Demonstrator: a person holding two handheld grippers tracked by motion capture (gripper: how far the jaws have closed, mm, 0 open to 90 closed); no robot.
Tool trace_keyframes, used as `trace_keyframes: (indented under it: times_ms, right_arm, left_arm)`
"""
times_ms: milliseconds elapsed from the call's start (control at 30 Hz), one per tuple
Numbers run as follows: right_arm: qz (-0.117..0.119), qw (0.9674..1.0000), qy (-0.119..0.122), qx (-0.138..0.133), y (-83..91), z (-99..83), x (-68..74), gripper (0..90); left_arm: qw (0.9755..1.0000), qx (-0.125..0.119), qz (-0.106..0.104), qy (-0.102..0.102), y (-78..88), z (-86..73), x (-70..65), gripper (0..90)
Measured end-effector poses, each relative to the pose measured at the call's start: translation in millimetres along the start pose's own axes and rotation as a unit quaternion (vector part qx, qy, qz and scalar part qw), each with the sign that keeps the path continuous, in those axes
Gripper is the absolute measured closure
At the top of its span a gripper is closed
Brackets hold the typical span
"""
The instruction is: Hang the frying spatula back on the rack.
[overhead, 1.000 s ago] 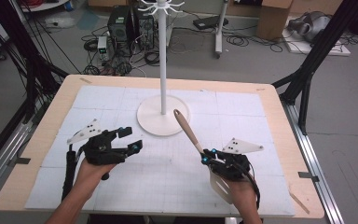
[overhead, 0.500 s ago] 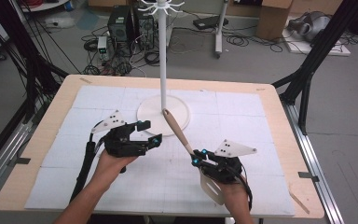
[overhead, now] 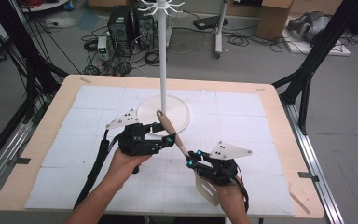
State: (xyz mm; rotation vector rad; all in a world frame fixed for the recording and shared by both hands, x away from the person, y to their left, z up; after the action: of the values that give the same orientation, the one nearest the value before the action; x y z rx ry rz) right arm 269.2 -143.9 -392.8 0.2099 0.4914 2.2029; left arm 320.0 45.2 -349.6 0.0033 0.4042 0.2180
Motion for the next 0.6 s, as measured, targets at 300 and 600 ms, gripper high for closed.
trace_keyframes:
  times_ms: [300, 600]
  right_arm:
    - [-0.005, 1.0000, 0.004, 0.001, -0.9, 0.5, 1.6, 77.7]
    - [-0.021, 0.9997, 0.009, 0.003, -1.3, 0.5, 1.2, 77.6]
  left_arm:
    - [0.9997, -0.014, -0.007, 0.018, -6.8, 3.1, 0.7, 45.0]
    - [0.9994, -0.022, -0.002, 0.028, -8.3, 6.3, 3.4, 60.2]
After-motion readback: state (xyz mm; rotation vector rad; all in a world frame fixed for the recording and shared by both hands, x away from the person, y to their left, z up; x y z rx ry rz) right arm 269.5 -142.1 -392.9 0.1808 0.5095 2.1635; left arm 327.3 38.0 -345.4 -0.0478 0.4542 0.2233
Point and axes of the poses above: each handheld gripper's, and its own axes: y roughly backward along the jaws, z roughly out of its top, x roughly to its left, the point moved 5 cm from there along -y, roughly forward along the jaws, and after that the axes turned 15 degrees about -z, right-handed, at the moved point
